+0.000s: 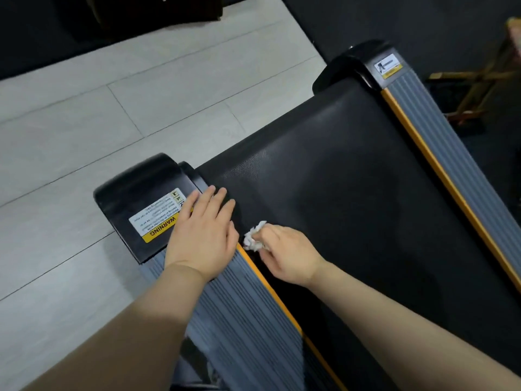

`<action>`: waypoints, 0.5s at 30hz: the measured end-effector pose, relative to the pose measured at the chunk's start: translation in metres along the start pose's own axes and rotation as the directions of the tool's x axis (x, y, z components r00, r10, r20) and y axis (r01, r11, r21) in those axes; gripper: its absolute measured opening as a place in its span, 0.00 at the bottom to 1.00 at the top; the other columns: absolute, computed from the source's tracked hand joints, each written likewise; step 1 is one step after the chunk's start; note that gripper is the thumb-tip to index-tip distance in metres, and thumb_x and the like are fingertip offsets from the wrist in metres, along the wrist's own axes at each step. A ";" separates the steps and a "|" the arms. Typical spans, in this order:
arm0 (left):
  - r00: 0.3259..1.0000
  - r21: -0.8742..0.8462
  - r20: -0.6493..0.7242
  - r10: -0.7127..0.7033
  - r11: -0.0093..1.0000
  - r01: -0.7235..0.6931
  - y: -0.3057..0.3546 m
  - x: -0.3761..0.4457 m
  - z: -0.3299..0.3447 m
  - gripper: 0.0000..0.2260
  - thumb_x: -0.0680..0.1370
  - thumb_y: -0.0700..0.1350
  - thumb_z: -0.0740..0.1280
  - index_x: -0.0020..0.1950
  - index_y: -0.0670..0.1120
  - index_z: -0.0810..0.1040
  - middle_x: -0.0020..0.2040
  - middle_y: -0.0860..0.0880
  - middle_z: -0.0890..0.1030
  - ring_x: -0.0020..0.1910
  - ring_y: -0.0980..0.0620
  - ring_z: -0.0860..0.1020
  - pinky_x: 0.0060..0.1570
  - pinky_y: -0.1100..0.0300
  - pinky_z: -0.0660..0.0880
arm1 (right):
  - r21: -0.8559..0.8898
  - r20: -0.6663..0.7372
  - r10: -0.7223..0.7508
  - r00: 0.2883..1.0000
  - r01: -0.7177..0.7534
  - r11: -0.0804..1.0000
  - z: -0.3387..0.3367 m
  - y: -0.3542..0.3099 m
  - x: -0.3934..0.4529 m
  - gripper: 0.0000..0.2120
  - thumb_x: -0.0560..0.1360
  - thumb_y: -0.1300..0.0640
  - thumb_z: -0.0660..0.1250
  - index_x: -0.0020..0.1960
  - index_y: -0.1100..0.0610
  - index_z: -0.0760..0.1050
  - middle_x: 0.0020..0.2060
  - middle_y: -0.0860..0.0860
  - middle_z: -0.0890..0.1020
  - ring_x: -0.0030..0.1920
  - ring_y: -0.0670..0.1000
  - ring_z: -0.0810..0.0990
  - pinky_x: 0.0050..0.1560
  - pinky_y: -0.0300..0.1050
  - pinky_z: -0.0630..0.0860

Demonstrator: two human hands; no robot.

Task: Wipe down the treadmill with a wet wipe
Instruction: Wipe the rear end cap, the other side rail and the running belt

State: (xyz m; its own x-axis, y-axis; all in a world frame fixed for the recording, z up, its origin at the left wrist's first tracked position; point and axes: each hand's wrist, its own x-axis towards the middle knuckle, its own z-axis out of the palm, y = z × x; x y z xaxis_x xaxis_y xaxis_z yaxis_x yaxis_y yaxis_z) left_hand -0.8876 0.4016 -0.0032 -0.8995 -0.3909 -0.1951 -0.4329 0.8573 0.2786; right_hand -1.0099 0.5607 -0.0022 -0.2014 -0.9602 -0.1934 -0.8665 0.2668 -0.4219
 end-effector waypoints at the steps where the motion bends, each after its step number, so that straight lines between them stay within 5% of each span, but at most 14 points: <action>1: 1.000 -0.011 -0.004 -0.004 1.000 0.004 0.000 -0.001 -0.001 0.25 0.78 0.51 0.51 0.67 0.44 0.79 0.70 0.43 0.75 0.73 0.44 0.69 0.75 0.46 0.58 | -0.022 0.033 -0.023 0.999 0.024 0.999 -0.006 0.009 0.001 0.08 0.74 0.57 0.58 0.50 0.58 0.73 0.44 0.52 0.80 0.43 0.54 0.79 0.41 0.50 0.76; 4: 1.000 -0.054 -0.018 -0.025 0.998 0.024 0.000 0.002 -0.003 0.25 0.77 0.51 0.51 0.66 0.45 0.79 0.70 0.45 0.76 0.73 0.46 0.69 0.75 0.46 0.58 | -0.109 -0.103 0.228 0.968 -0.239 0.965 -0.024 0.050 0.013 0.12 0.75 0.49 0.55 0.47 0.57 0.70 0.44 0.54 0.80 0.44 0.60 0.79 0.40 0.50 0.74; 7: 0.999 -0.053 -0.039 -0.027 0.998 0.025 0.001 0.001 0.001 0.25 0.77 0.52 0.51 0.66 0.47 0.80 0.70 0.46 0.76 0.72 0.47 0.70 0.75 0.49 0.55 | 0.058 -0.359 0.659 0.661 -0.689 0.723 -0.052 0.115 0.004 0.09 0.78 0.51 0.59 0.45 0.56 0.65 0.43 0.57 0.79 0.46 0.63 0.78 0.38 0.49 0.67; 9: 0.998 -0.041 -0.048 -0.029 0.999 0.027 0.002 0.000 0.002 0.25 0.77 0.52 0.52 0.65 0.47 0.80 0.69 0.46 0.76 0.72 0.47 0.70 0.75 0.49 0.55 | 0.132 -0.437 0.743 0.508 -0.780 0.611 -0.060 0.139 0.003 0.07 0.79 0.54 0.59 0.47 0.57 0.66 0.45 0.58 0.79 0.48 0.63 0.78 0.40 0.48 0.66; 10: 0.998 -0.036 -0.049 -0.030 0.999 0.028 0.002 -0.001 0.004 0.24 0.77 0.52 0.52 0.65 0.48 0.80 0.69 0.47 0.77 0.72 0.47 0.71 0.75 0.50 0.55 | 0.154 -0.462 0.735 0.496 -0.772 0.617 -0.057 0.139 0.006 0.06 0.80 0.55 0.58 0.48 0.59 0.67 0.45 0.58 0.78 0.48 0.63 0.78 0.40 0.49 0.66; 12: 0.997 -0.023 -0.072 -0.028 0.999 0.027 0.000 -0.001 0.006 0.24 0.76 0.52 0.52 0.64 0.48 0.81 0.68 0.47 0.77 0.71 0.47 0.71 0.75 0.51 0.54 | 0.166 -0.485 0.645 0.590 -0.662 0.731 -0.040 0.119 0.014 0.06 0.79 0.57 0.58 0.50 0.61 0.69 0.46 0.58 0.78 0.47 0.63 0.78 0.41 0.50 0.69; 15: 0.993 -0.004 -0.109 -0.054 0.999 0.054 0.000 0.002 0.006 0.25 0.76 0.52 0.52 0.66 0.48 0.79 0.69 0.48 0.77 0.72 0.49 0.71 0.75 0.54 0.52 | 0.040 -0.424 0.333 0.842 -0.350 0.936 -0.008 0.071 0.014 0.04 0.74 0.60 0.62 0.48 0.61 0.72 0.41 0.57 0.79 0.41 0.62 0.79 0.37 0.51 0.74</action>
State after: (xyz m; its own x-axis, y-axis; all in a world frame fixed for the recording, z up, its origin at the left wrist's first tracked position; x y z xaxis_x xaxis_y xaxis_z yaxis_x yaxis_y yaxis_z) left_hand -0.8887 0.4030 -0.0095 -0.8759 -0.4707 -0.1059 -0.4808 0.8338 0.2714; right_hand -1.0774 0.5660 -0.0280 -0.6518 -0.7549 0.0726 -0.7223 0.5889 -0.3626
